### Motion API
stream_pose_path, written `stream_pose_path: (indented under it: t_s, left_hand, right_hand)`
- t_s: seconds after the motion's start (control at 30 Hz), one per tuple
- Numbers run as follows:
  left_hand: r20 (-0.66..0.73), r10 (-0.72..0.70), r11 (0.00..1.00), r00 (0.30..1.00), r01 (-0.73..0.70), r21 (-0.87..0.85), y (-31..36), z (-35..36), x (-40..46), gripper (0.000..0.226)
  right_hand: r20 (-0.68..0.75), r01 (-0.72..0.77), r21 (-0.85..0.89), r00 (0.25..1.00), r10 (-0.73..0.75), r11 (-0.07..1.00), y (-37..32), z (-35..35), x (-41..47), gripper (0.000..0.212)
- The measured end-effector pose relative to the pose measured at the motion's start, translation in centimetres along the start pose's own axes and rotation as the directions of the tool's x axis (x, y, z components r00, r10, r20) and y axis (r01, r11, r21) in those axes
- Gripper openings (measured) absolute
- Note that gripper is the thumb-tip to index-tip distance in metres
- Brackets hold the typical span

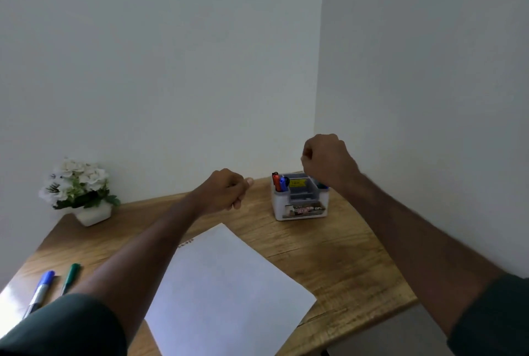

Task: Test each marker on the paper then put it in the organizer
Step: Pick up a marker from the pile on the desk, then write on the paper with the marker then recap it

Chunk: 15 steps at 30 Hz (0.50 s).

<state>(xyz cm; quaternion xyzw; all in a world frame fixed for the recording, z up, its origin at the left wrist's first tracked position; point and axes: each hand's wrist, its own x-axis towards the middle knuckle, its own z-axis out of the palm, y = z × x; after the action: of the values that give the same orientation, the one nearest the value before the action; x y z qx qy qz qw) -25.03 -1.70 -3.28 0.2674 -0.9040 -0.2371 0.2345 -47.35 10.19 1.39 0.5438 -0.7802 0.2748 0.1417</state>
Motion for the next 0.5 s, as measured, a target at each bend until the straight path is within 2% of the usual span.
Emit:
stream_pose_path:
  t_s: [0.17, 0.3, 0.5]
  left_hand:
    - [-0.095, -0.06, 0.993, 0.994, 0.069, 0.097, -2.0, -2.9, -3.9, 0.047]
    - [-0.151, -0.131, 0.961, 0.98, 0.163, 0.224, -5.4, -6.1, -9.6, 0.041]
    - [-0.365, -0.282, 0.921, 0.887, 0.357, 0.156, -11.8, -10.6, -20.6, 0.043]
  right_hand:
    - [0.053, 0.234, 0.141, 0.969, -0.243, 0.962, -9.1, 3.2, -3.5, 0.017]
    - [0.173, 0.279, 0.255, 0.929, -0.327, 0.926, -16.8, 7.1, -6.2, 0.015]
    - [0.375, 0.414, 0.357, 0.757, -0.535, 0.837, -26.5, 11.7, -10.8, 0.013]
